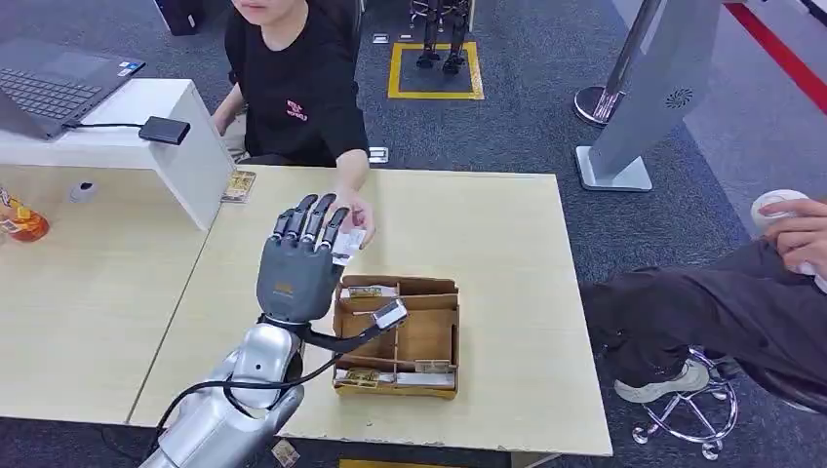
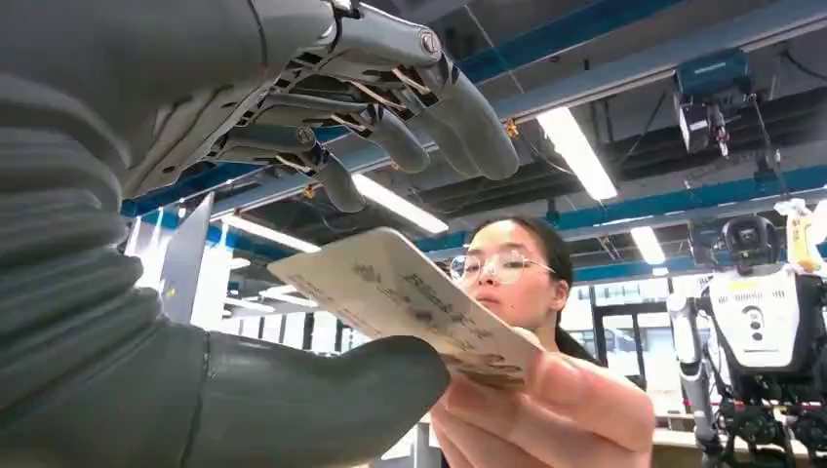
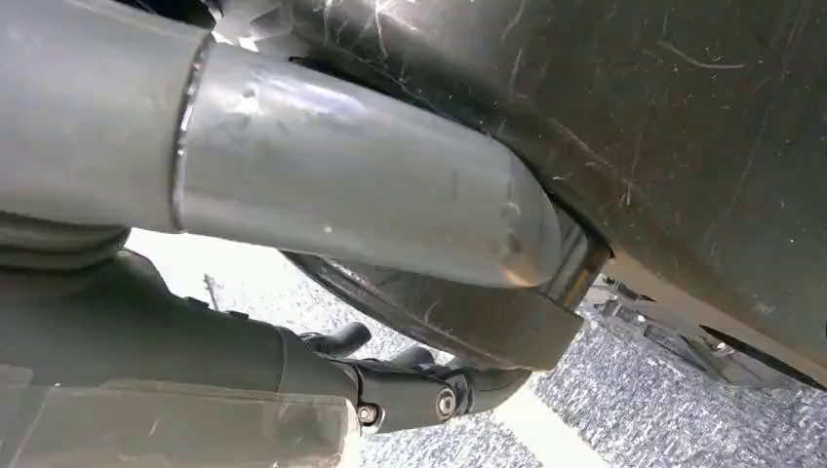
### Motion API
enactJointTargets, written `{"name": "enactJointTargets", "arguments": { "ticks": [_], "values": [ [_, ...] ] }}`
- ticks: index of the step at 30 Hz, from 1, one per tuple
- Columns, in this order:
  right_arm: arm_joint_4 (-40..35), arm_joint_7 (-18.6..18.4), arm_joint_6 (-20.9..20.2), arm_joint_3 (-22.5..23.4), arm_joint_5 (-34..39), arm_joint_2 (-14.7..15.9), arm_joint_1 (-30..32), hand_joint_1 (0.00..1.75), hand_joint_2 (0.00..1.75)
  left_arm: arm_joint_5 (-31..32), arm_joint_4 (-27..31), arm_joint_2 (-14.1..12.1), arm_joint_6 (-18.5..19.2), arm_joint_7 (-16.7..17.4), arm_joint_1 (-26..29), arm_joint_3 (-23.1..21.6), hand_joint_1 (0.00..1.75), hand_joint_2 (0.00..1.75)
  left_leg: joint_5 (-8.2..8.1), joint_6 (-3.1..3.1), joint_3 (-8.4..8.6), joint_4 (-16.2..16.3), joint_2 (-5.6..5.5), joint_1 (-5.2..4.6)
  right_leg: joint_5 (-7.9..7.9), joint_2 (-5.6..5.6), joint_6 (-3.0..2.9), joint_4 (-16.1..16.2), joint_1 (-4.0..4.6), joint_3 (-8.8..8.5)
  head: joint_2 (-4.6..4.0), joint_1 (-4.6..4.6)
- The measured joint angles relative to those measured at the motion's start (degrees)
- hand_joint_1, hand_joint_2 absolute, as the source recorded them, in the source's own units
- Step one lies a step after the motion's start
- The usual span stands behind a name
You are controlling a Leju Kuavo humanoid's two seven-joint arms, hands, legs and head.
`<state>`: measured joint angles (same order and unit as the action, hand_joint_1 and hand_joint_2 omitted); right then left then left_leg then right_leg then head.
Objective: Pass the card to the sensor for recognition and then transmit it.
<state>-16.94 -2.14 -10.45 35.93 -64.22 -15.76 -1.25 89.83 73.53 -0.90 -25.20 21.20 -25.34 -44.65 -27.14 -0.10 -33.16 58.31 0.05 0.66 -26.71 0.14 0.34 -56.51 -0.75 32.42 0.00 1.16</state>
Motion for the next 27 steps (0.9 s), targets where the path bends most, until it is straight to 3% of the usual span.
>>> {"name": "enactJointTargets", "arguments": {
  "ticks": [2,3,4,5,27],
  "values": [
    [0.02,0.0,0.0,0.0,0.0,0.0,-0.02,0.0,0.0,0.0,-0.04,-0.04,0.0,0.0,-0.03,0.0,0.58,1.75,0.0,0.0,0.0,0.0,0.0,0.0,0.0,0.0,0.0,0.0,0.0,0.0,0.0,0.0],
    [0.02,0.0,0.0,0.0,0.0,0.0,-0.03,0.0,0.0,0.0,-0.09,-0.04,0.0,0.0,-0.07,-0.07,0.72,1.75,0.0,0.0,0.0,0.0,0.0,0.0,0.0,0.0,0.0,0.0,0.0,0.0,0.0,0.0],
    [0.02,0.0,0.0,0.0,0.0,0.0,-0.03,0.0,0.0,0.0,-0.11,-0.07,0.0,0.0,-0.09,-0.09,1.55,1.75,0.0,0.0,0.0,0.0,0.0,0.0,0.0,0.0,0.0,0.0,0.0,0.0,0.0,0.0],
    [0.04,0.0,0.0,0.0,0.0,0.02,-0.03,0.0,0.0,0.0,-0.15,-0.07,0.0,0.02,-0.1,-0.09,1.75,1.75,0.0,0.0,0.0,0.0,0.0,0.0,0.0,0.0,0.0,0.0,0.0,0.0,0.0,0.0],
    [0.39,0.35,-0.09,0.0,-0.5,0.2,-0.07,0.0,0.0,0.0,-0.33,-1.53,-0.17,2.58,-0.77,-2.51,1.75,1.75,0.0,0.0,0.0,0.0,0.0,0.0,0.0,0.0,0.0,-0.01,0.0,0.0,0.0,0.0]
  ]
}}
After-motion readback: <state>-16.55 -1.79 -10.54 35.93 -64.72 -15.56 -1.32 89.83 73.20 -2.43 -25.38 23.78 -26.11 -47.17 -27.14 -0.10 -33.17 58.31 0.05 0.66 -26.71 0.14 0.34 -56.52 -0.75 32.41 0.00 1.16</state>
